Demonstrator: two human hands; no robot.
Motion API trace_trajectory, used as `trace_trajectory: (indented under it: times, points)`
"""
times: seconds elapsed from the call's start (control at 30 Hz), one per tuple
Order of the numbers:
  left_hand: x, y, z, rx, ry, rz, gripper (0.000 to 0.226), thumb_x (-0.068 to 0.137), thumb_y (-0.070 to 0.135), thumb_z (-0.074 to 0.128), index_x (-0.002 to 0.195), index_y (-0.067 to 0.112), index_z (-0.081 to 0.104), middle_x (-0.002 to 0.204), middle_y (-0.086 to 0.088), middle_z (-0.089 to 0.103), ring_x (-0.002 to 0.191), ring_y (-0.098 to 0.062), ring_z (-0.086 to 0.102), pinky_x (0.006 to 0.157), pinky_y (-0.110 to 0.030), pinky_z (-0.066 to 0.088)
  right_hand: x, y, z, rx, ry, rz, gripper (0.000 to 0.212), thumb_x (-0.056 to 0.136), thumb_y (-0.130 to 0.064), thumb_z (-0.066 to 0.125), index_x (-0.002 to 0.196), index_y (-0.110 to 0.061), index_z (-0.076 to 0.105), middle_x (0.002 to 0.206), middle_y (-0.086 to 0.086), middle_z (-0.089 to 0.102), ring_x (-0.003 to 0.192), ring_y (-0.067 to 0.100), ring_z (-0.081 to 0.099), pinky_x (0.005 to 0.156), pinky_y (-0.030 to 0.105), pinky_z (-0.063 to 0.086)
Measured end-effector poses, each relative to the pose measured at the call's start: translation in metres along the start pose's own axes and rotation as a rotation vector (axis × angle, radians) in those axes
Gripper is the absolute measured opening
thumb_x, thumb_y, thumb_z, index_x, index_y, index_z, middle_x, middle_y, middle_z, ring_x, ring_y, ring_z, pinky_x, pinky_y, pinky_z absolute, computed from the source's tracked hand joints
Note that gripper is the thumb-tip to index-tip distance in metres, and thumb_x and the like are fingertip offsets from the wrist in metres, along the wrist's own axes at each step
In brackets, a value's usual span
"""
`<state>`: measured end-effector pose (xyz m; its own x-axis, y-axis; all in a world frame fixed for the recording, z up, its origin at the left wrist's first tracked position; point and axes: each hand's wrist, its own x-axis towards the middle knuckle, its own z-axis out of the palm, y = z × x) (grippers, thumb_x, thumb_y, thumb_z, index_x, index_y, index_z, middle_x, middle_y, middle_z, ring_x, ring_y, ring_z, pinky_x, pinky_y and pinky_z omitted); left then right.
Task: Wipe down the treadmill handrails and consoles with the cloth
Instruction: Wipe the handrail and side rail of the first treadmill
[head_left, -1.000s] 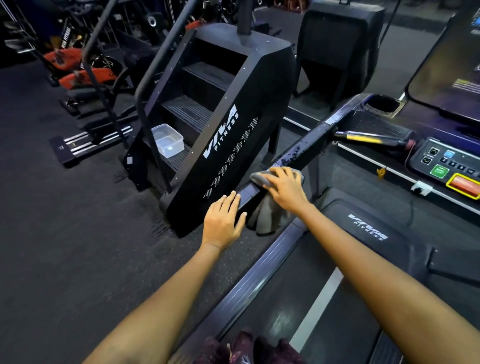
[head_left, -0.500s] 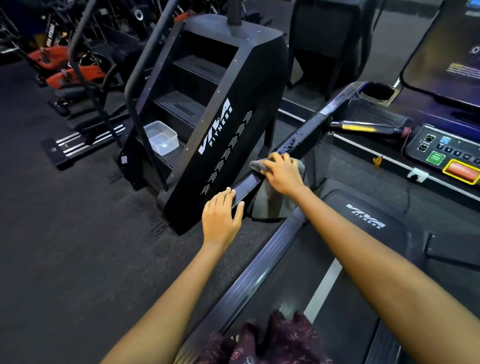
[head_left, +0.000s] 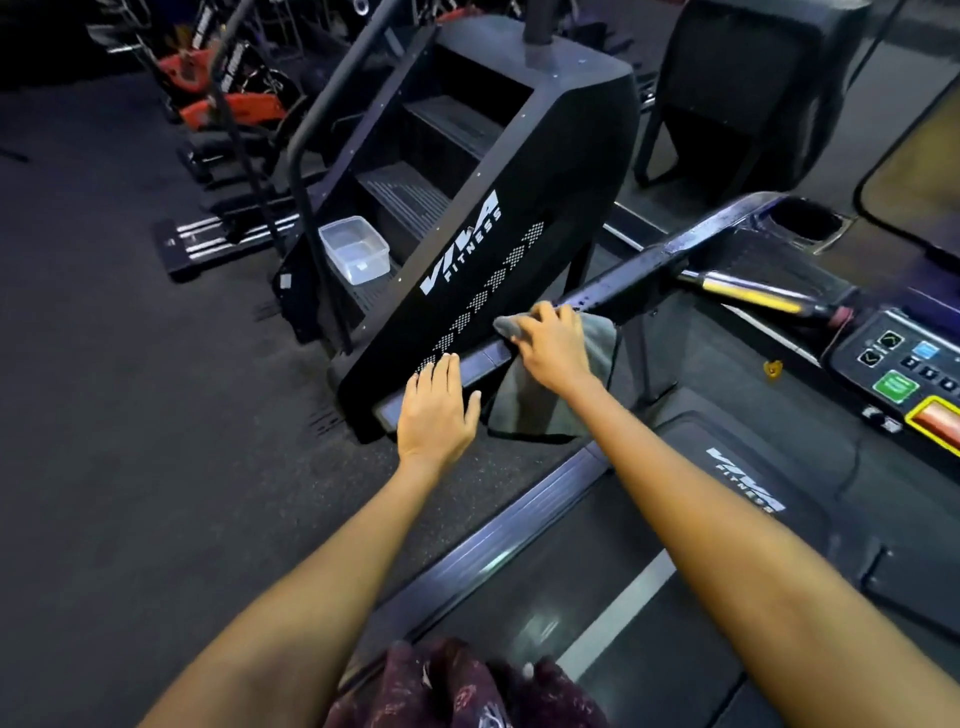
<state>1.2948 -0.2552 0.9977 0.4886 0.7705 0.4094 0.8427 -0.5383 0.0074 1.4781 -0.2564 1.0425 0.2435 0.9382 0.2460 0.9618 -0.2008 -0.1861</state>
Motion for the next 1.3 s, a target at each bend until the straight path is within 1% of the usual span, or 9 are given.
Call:
trace_trajectory:
  times: [0.2, 0.33, 0.43, 0.63, 0.73, 0.93, 1.13, 1.23, 1.3]
  points:
    - [-0.002, 0.0, 0.004, 0.02, 0.035, -0.005, 0.058, 0.089, 0.042, 0.039, 0.122, -0.001, 0.059, 0.118, -0.014, 0.064, 0.105, -0.03, 0.063, 0.09, -0.038, 0.051, -0.026, 0.009, 0.009, 0.065, 0.115, -0.307, 0.034, 0.081, -0.018, 0.062, 0.115, -0.018, 0.066, 0.105, 0.012, 0.06, 0.095, 0.036, 0.053, 0.087, 0.048, 0.043]
    - [-0.001, 0.001, 0.004, 0.043, 0.043, 0.001, 0.058, 0.09, 0.042, 0.038, 0.123, -0.001, 0.059, 0.119, -0.015, 0.064, 0.106, -0.03, 0.063, 0.091, -0.038, 0.051, -0.014, 0.03, 0.005, 0.06, 0.119, -0.199, 0.024, 0.082, -0.02, 0.062, 0.105, -0.015, 0.068, 0.099, 0.014, 0.06, 0.088, 0.038, 0.054, 0.08, 0.047, 0.045]
    - [-0.001, 0.0, 0.005, 0.059, 0.06, 0.021, 0.057, 0.09, 0.041, 0.039, 0.122, -0.002, 0.059, 0.119, -0.016, 0.064, 0.106, -0.031, 0.062, 0.091, -0.038, 0.051, -0.003, 0.001, -0.001, 0.015, 0.051, -0.072, 0.022, 0.089, -0.021, 0.053, 0.105, -0.012, 0.065, 0.108, 0.015, 0.056, 0.097, 0.039, 0.049, 0.088, 0.047, 0.035]
    - [-0.001, 0.001, 0.008, 0.077, 0.09, 0.021, 0.056, 0.09, 0.042, 0.041, 0.122, -0.001, 0.06, 0.119, -0.014, 0.064, 0.106, -0.028, 0.063, 0.092, -0.036, 0.049, -0.025, 0.008, 0.012, 0.055, 0.134, -0.311, 0.036, 0.083, -0.025, 0.048, 0.112, -0.016, 0.066, 0.106, 0.012, 0.061, 0.09, 0.034, 0.054, 0.082, 0.044, 0.045]
    - [-0.001, 0.001, 0.008, 0.069, 0.088, 0.015, 0.056, 0.09, 0.042, 0.041, 0.122, -0.001, 0.061, 0.118, -0.013, 0.065, 0.107, -0.027, 0.063, 0.092, -0.036, 0.05, -0.019, 0.035, 0.012, 0.002, 0.159, -0.365, 0.036, 0.08, -0.021, 0.06, 0.115, -0.017, 0.066, 0.103, 0.012, 0.062, 0.088, 0.035, 0.056, 0.078, 0.042, 0.048]
    - [0.0, 0.001, 0.008, 0.002, 0.108, -0.007, 0.054, 0.091, 0.041, 0.042, 0.119, -0.001, 0.062, 0.115, -0.013, 0.066, 0.102, -0.028, 0.064, 0.091, -0.035, 0.05, 0.009, -0.01, -0.01, -0.125, -0.045, -0.012, 0.025, 0.095, -0.023, 0.044, 0.112, -0.016, 0.06, 0.118, 0.01, 0.051, 0.108, 0.034, 0.043, 0.093, 0.045, 0.032]
    - [0.003, 0.007, 0.0, -0.08, 0.04, -0.099, 0.056, 0.09, 0.045, 0.04, 0.116, 0.001, 0.063, 0.11, -0.011, 0.066, 0.099, -0.026, 0.063, 0.088, -0.035, 0.051, -0.017, 0.01, -0.004, -0.045, -0.096, -0.196, 0.042, 0.096, -0.036, 0.044, 0.138, -0.029, 0.044, 0.138, 0.004, 0.044, 0.128, 0.031, 0.035, 0.108, 0.058, 0.014]
    - [0.014, 0.012, -0.013, -0.161, -0.069, -0.125, 0.062, 0.09, 0.051, 0.034, 0.117, 0.0, 0.058, 0.108, -0.012, 0.062, 0.091, -0.03, 0.062, 0.077, -0.037, 0.049, -0.01, 0.029, -0.006, -0.039, -0.194, -0.126, 0.046, 0.098, -0.043, 0.038, 0.143, -0.038, 0.032, 0.148, -0.005, 0.034, 0.14, 0.026, 0.021, 0.108, 0.065, 0.006]
    - [0.027, 0.017, -0.019, -0.156, -0.174, -0.103, 0.065, 0.093, 0.053, 0.035, 0.133, 0.003, 0.045, 0.129, -0.012, 0.052, 0.102, -0.03, 0.058, 0.082, -0.037, 0.046, 0.005, 0.021, -0.004, 0.02, -0.21, -0.044, 0.041, 0.098, -0.042, 0.037, 0.139, -0.036, 0.04, 0.143, -0.007, 0.039, 0.138, 0.026, 0.024, 0.108, 0.067, 0.01]
